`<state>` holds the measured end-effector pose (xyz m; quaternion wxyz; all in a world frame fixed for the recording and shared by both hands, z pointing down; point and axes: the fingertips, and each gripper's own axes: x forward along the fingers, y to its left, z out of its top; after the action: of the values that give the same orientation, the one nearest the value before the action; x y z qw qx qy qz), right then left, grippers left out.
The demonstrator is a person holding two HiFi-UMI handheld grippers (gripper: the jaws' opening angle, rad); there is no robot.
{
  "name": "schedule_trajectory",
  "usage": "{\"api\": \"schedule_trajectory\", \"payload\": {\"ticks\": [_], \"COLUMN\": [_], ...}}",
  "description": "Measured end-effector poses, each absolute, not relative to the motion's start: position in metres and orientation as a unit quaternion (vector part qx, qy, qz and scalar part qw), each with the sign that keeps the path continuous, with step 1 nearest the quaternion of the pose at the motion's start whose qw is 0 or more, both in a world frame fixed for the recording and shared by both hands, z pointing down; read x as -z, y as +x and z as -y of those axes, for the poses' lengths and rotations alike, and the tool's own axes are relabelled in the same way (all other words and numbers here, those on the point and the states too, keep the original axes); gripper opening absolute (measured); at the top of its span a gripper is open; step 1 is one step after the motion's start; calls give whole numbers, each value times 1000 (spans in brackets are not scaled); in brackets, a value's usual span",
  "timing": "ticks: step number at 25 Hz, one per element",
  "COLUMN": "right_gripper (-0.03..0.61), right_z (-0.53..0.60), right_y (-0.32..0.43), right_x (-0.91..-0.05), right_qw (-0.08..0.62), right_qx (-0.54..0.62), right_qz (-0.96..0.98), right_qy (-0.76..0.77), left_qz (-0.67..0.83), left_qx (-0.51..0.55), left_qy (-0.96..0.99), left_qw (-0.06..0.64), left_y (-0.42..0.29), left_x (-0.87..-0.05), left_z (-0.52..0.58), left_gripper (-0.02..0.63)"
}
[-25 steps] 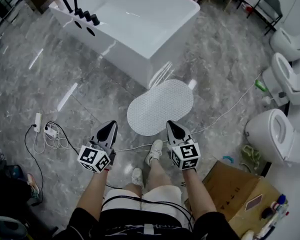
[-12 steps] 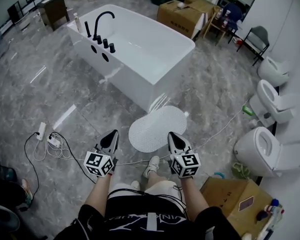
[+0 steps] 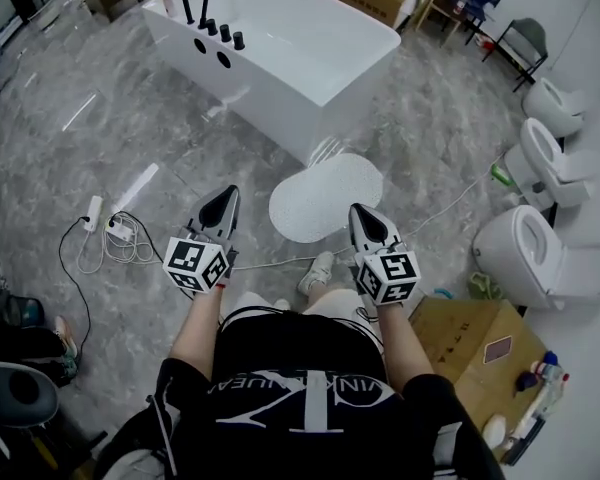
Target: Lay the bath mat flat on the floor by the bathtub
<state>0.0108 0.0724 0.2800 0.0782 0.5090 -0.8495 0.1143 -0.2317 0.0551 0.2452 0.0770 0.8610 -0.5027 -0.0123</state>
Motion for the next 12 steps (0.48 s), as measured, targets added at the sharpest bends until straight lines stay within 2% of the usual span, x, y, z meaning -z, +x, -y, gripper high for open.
{"api": "schedule_trajectory", "payload": {"ticks": [12], "right_gripper": [26], "right_z": [-82], "right_y": [10], "right_x": [-258], "right_qw": [84], "right_qx": [-104], "right_qz": [859], "right_qy": [494], "left_qz": [535], "left_qx": [8], "left_qy": [842], "left_qw": [75], "left_y": [-239], "left_x": [-233], "left_z": [-68], "left_gripper": [14]}}
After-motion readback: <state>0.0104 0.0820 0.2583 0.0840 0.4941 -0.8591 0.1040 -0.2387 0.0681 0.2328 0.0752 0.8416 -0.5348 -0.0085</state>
